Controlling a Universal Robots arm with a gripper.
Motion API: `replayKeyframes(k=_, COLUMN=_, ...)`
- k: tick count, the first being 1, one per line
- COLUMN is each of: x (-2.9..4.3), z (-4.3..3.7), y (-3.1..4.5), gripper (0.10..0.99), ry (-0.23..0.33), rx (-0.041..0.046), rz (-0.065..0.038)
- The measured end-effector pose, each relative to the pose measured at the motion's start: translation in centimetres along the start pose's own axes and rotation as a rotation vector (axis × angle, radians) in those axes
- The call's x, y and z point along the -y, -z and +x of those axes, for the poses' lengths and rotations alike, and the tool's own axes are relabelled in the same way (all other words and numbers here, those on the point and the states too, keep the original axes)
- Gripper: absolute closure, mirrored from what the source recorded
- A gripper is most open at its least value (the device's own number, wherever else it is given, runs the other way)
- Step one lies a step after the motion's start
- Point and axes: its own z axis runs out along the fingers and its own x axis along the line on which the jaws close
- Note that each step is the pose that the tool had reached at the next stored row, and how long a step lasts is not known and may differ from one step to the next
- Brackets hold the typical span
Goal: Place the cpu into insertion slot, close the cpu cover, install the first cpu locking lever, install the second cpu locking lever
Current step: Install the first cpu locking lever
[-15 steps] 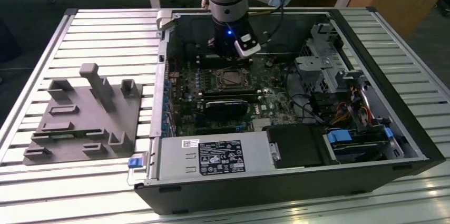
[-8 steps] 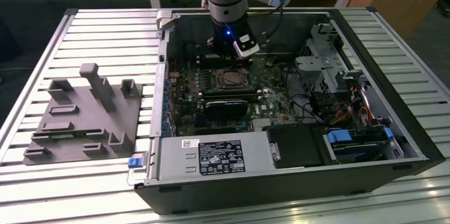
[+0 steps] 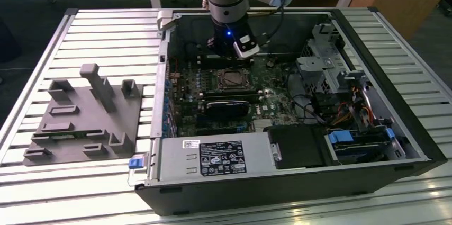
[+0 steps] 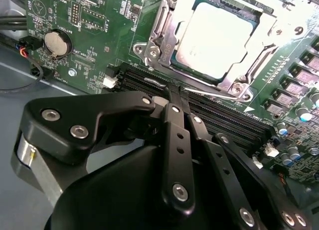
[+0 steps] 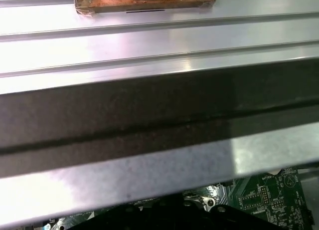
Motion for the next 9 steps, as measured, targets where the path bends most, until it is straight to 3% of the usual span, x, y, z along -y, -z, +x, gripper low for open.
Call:
replayKeyframes(k=3, x=0.01, z=0.05, y=-0.02, gripper=0.98, ry=-0.005, rx=0.0007, rz=0.0)
replayKeyframes(k=9, x=-0.05, z=0.08, y=-0.13, gripper=0.98, ry=-0.057, rx=0.0106, rz=0.008)
